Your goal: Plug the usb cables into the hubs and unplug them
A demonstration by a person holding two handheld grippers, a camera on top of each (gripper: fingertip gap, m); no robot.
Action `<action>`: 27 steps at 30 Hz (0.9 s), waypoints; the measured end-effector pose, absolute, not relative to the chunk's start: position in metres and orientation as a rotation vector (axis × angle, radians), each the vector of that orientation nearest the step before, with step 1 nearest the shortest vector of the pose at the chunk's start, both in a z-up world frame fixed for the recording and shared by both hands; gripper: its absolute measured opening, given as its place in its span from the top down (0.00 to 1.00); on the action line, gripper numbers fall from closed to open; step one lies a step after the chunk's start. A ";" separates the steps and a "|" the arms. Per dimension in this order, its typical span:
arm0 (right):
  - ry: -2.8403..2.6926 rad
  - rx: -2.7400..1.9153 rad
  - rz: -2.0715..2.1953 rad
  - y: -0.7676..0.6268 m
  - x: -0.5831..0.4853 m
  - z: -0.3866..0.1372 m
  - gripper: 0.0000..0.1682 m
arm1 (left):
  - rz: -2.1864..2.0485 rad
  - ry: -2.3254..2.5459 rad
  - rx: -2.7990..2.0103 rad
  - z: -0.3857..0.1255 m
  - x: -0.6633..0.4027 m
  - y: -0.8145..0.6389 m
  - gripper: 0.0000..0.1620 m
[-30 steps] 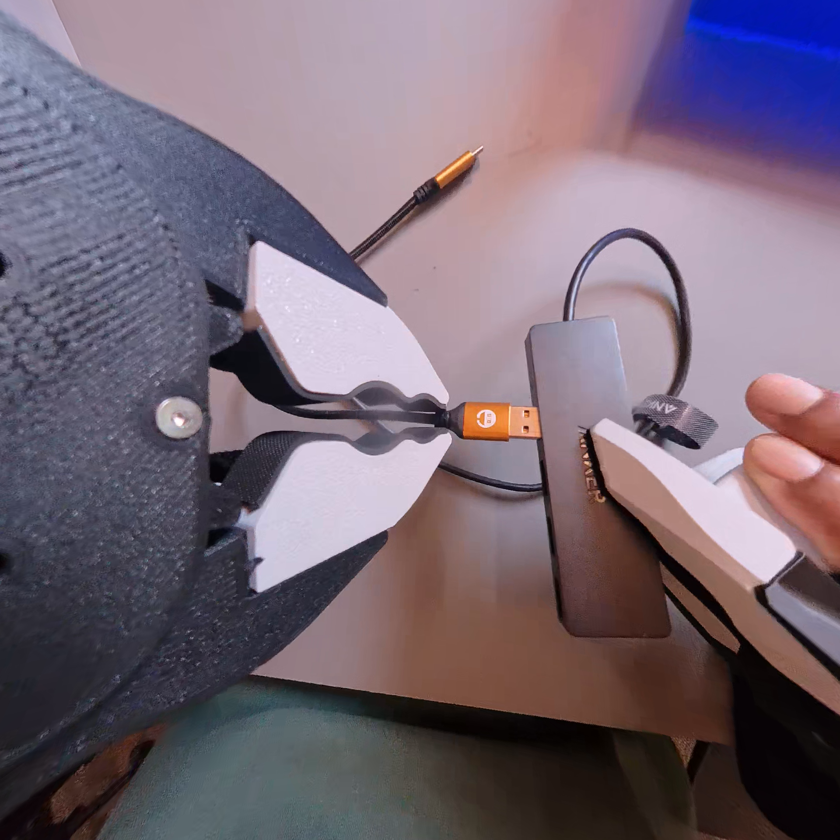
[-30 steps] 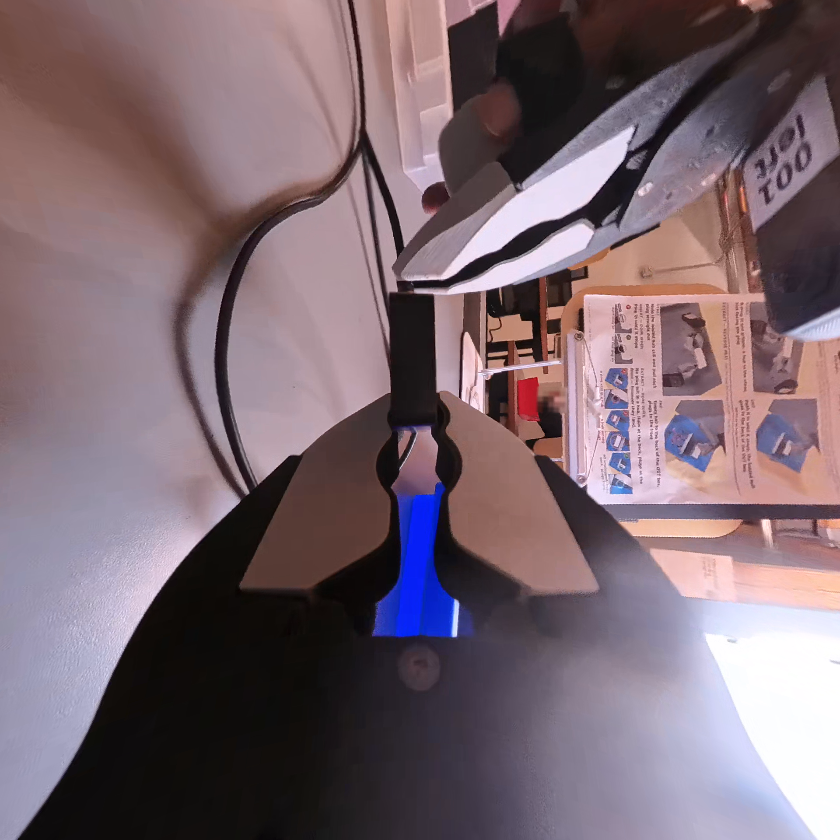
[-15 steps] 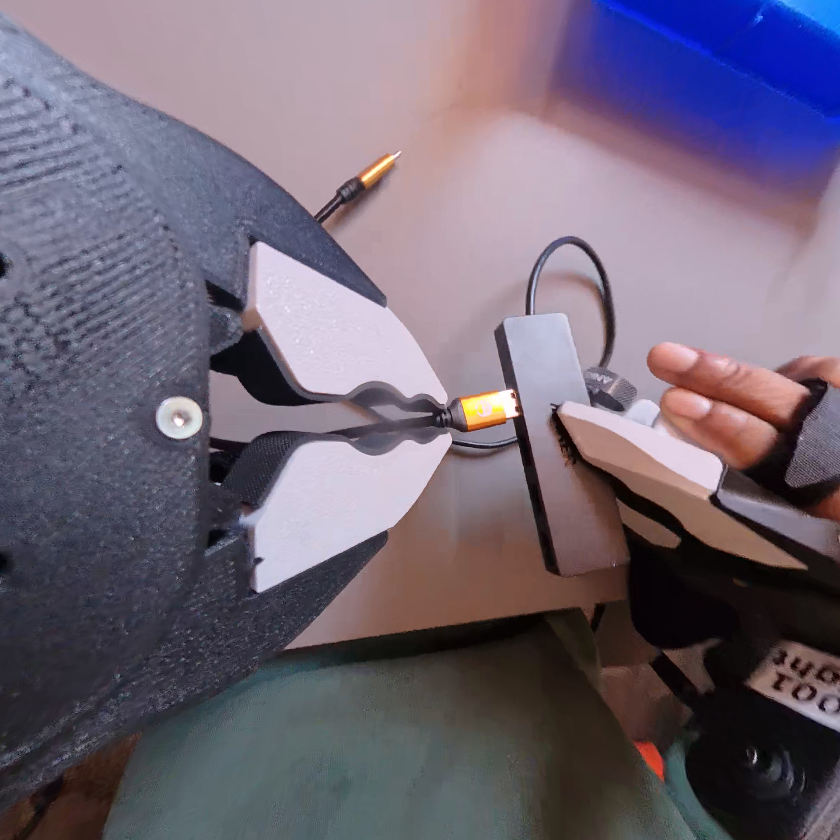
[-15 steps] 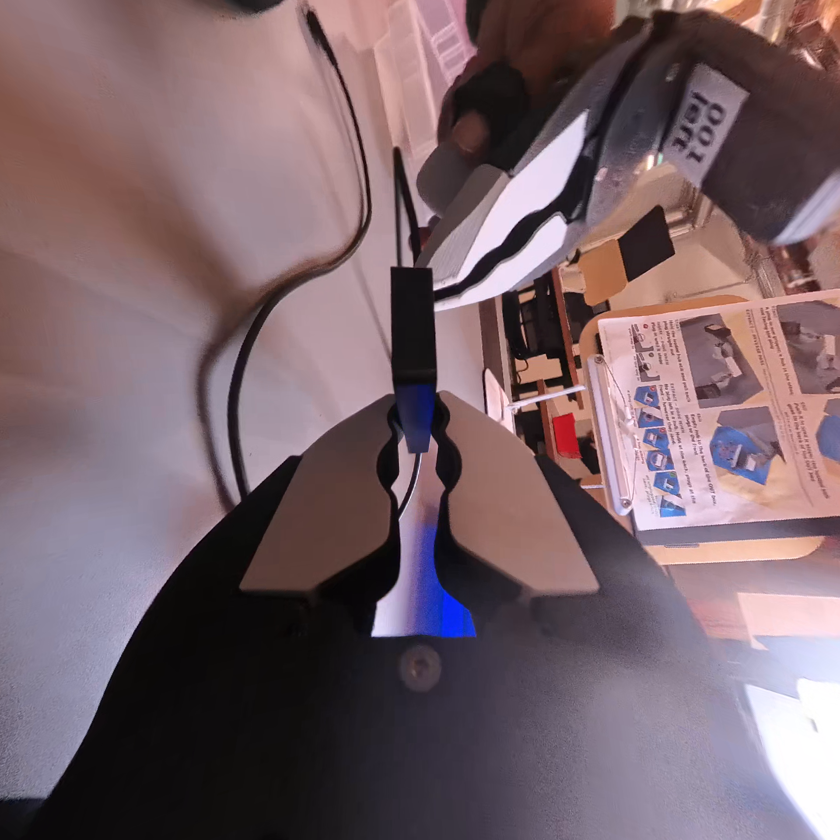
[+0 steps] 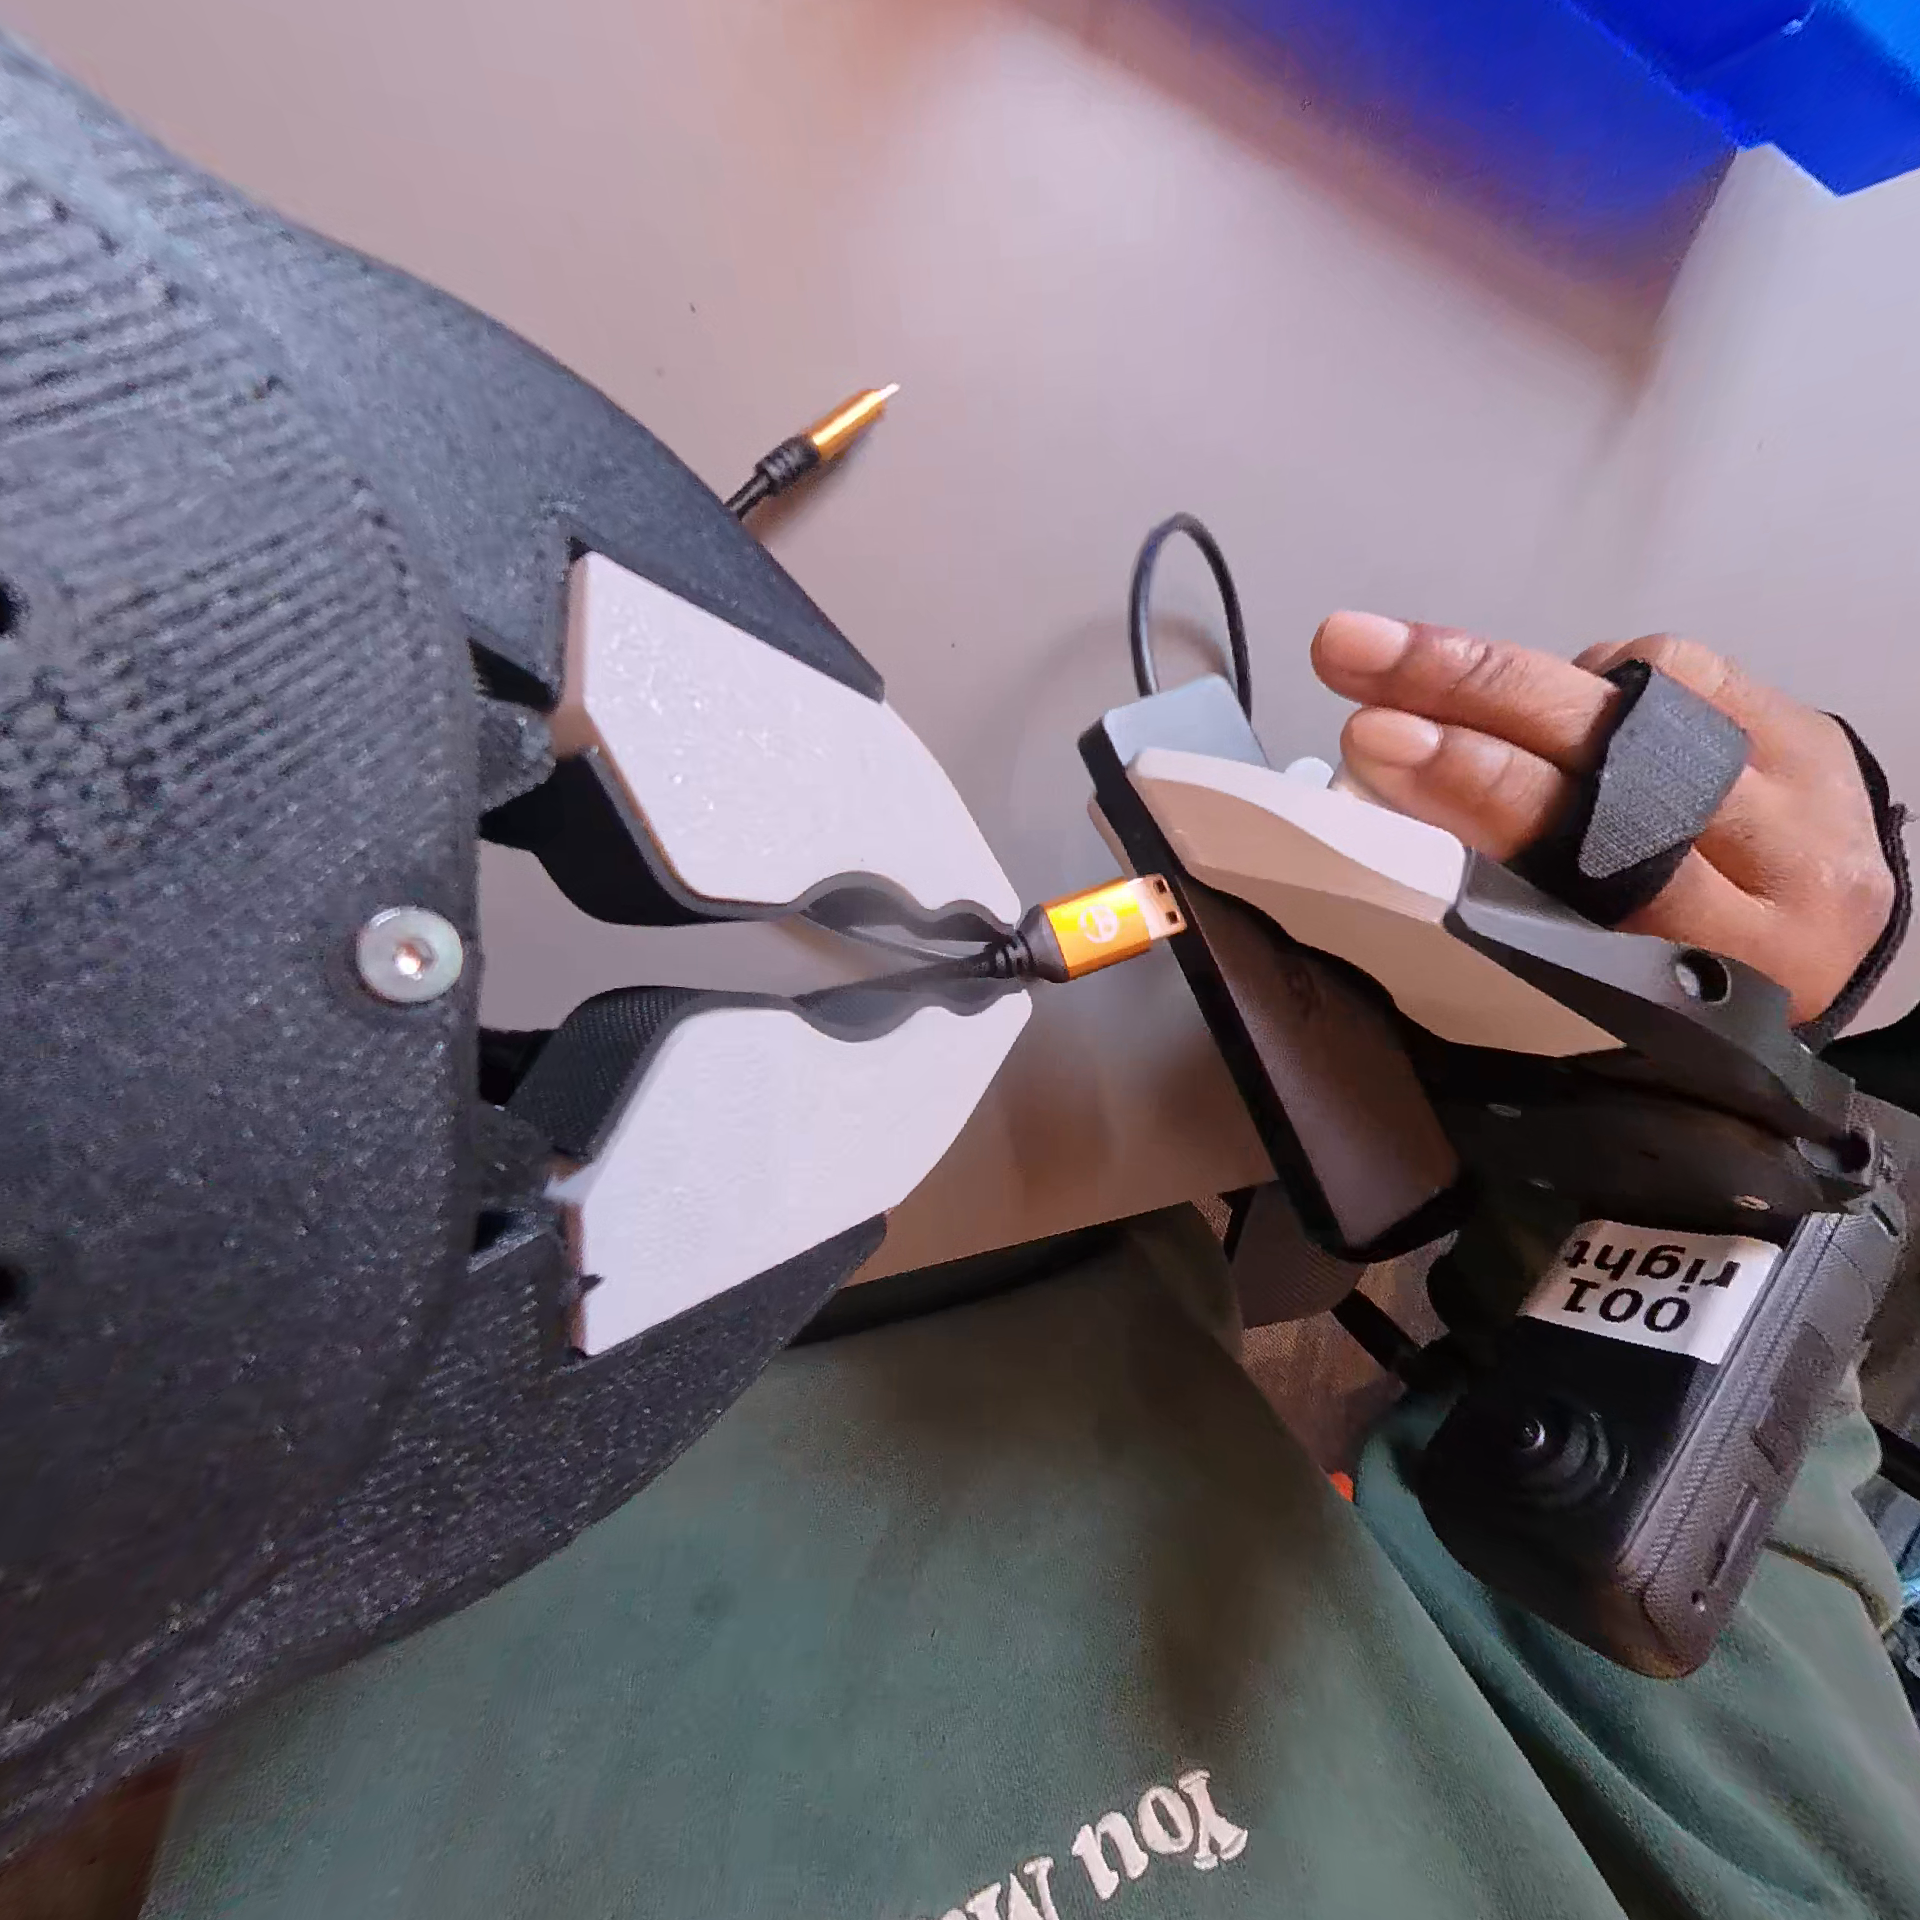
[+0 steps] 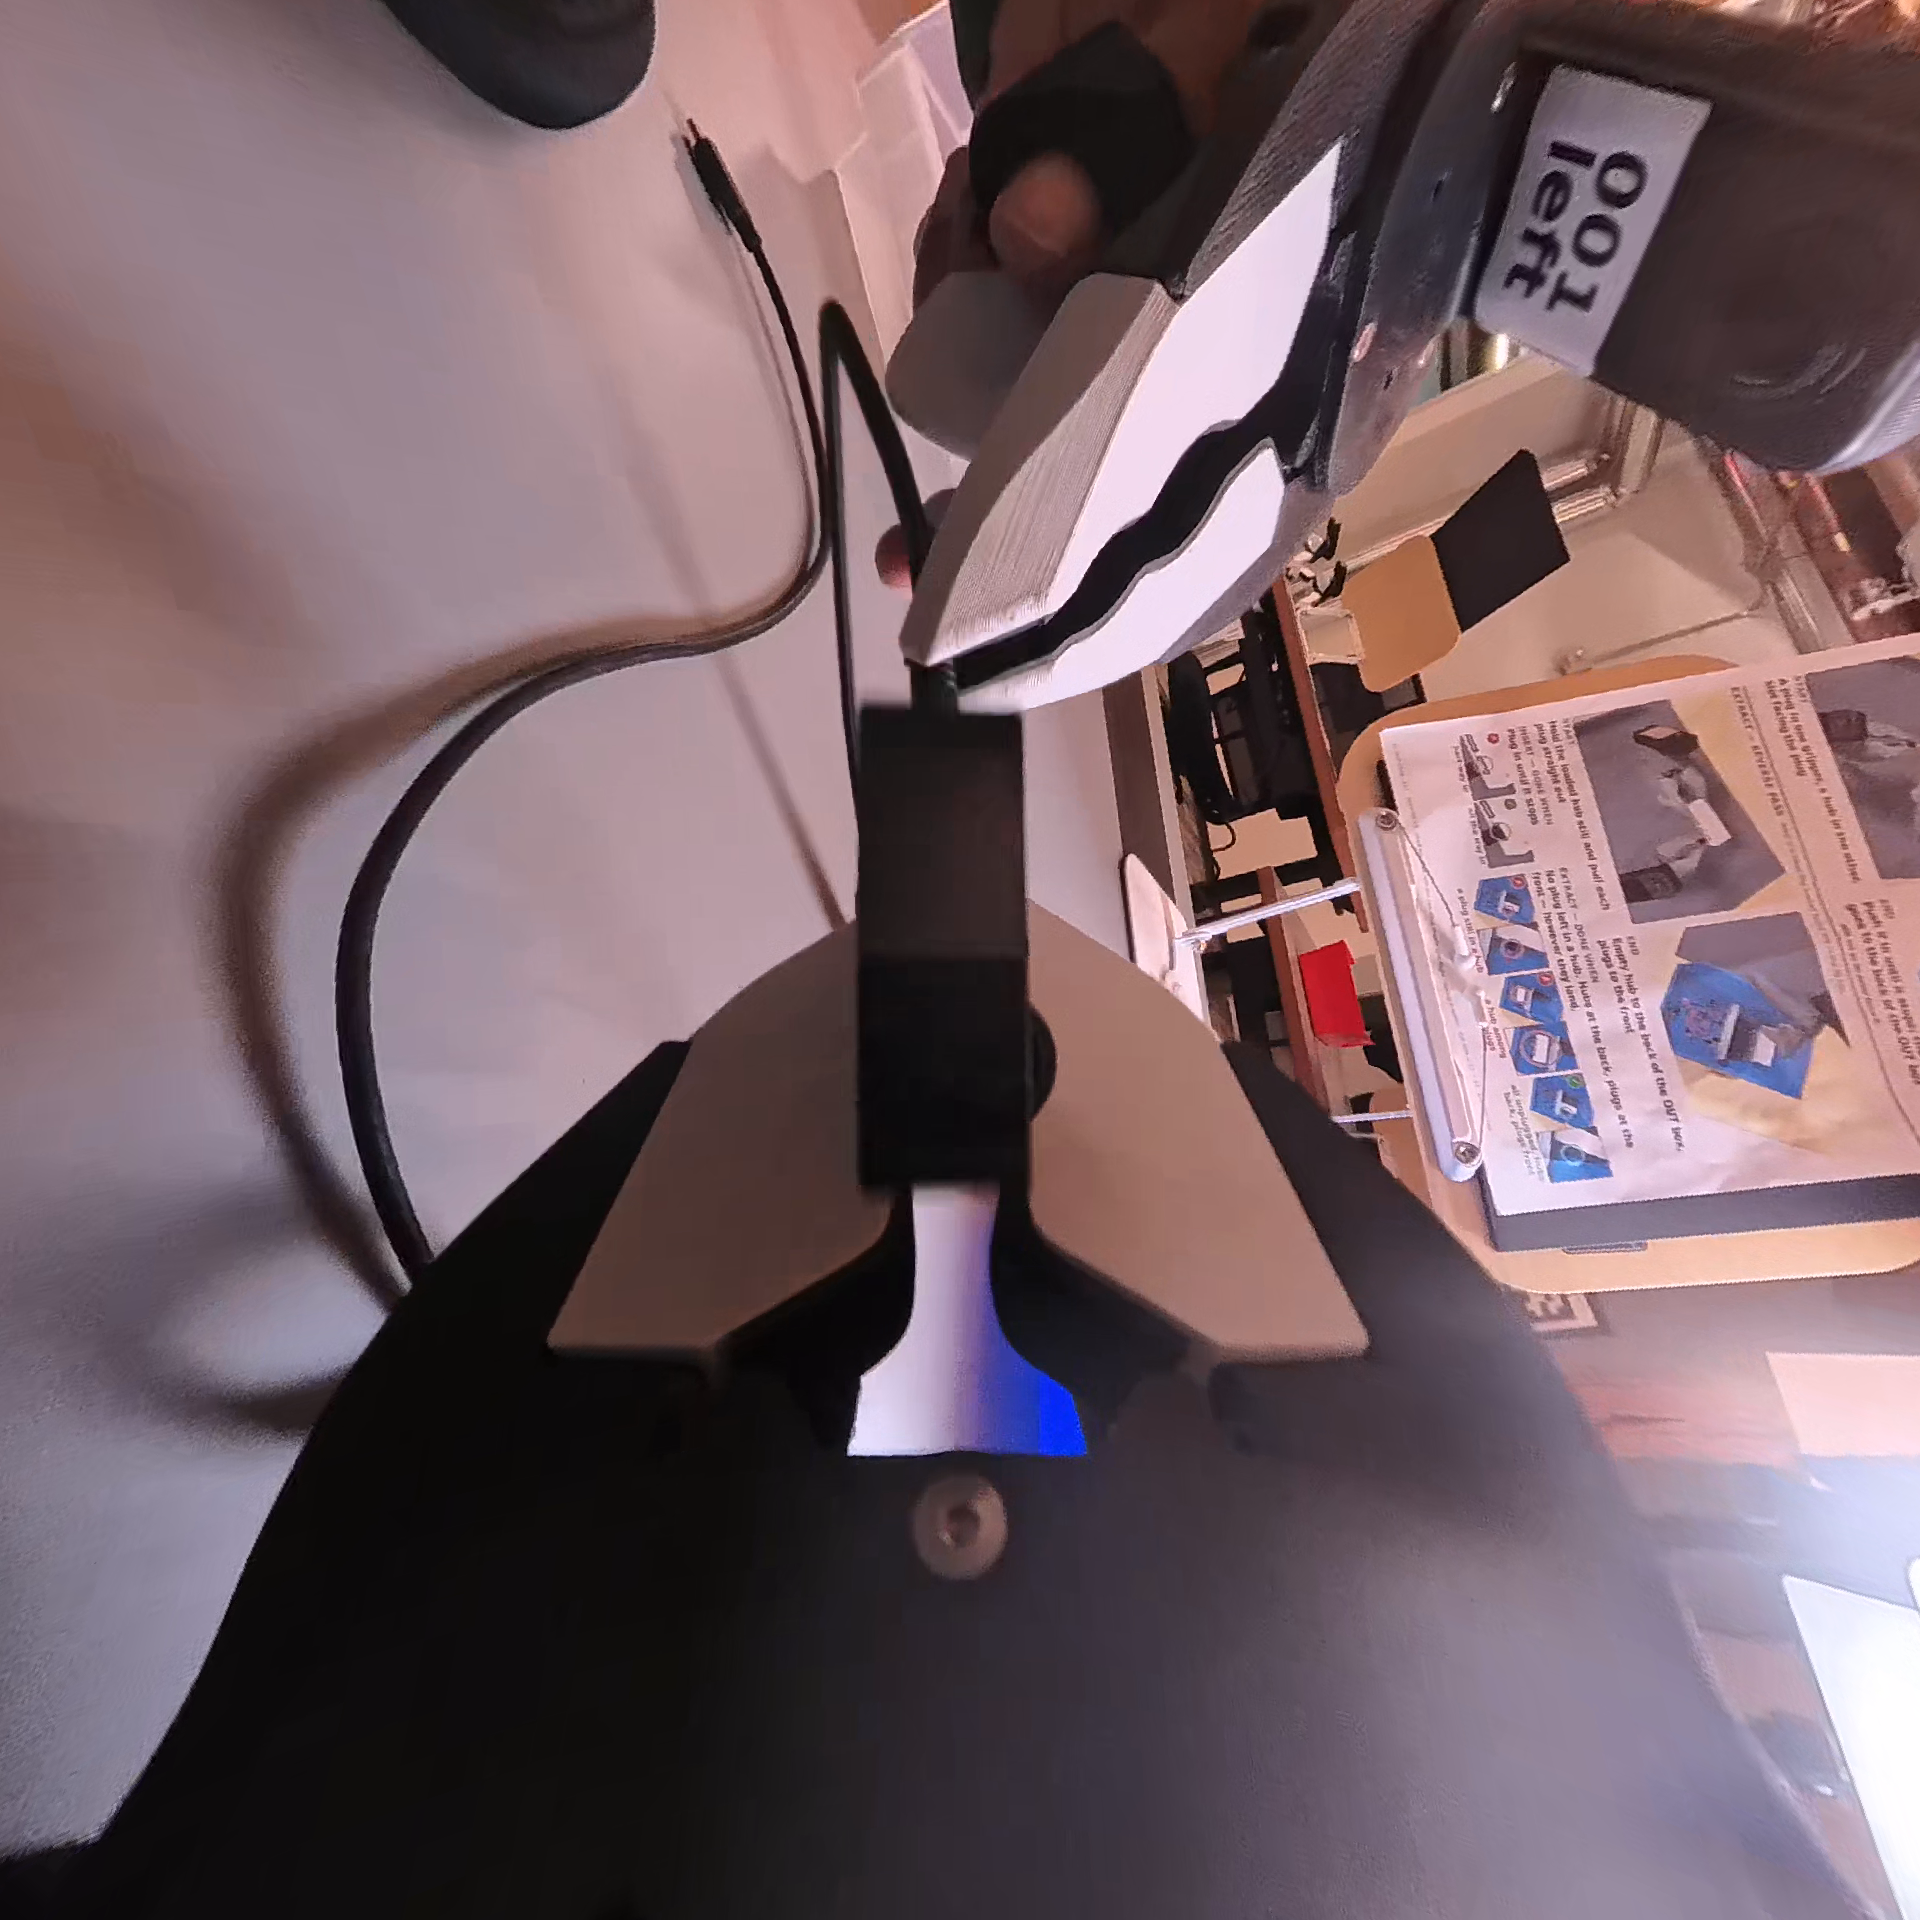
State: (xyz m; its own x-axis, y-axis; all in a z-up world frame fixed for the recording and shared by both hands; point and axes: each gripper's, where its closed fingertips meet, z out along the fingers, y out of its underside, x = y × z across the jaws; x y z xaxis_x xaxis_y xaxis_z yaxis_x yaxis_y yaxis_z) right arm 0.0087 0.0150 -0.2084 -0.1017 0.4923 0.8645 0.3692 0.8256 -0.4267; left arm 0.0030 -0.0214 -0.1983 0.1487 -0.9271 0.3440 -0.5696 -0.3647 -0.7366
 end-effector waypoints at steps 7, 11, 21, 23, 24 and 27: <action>-1.717 -0.704 0.021 0.023 0.008 -0.214 0.93 | -1.126 1.309 -2.053 -0.207 0.002 -0.015 0.96; -1.766 -0.655 0.023 0.015 0.006 -0.221 0.93 | -1.139 1.357 -2.080 -0.211 0.001 -0.021 0.96; -1.762 -0.682 0.017 0.015 0.002 -0.226 0.93 | -1.152 1.332 -2.094 -0.217 0.003 -0.020 0.96; -1.753 -0.702 0.016 0.019 0.002 -0.225 0.93 | -1.131 1.321 -2.075 -0.216 0.003 -0.016 0.96; -1.742 -0.709 0.003 0.022 0.003 -0.224 0.93 | -1.107 1.320 -2.056 -0.215 0.003 -0.012 0.96; -1.690 -0.731 -0.005 0.032 0.005 -0.215 0.93 | -1.026 1.304 -1.972 -0.205 0.003 -0.002 0.96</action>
State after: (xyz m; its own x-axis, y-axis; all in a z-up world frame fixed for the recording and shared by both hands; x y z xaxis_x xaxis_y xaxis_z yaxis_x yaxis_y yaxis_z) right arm 0.0046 0.0317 -0.2151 -0.0676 0.4596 0.8856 0.4643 0.8001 -0.3798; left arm 0.0026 -0.0023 -0.2055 0.2351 -0.9274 0.2910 -0.5013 -0.3722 -0.7811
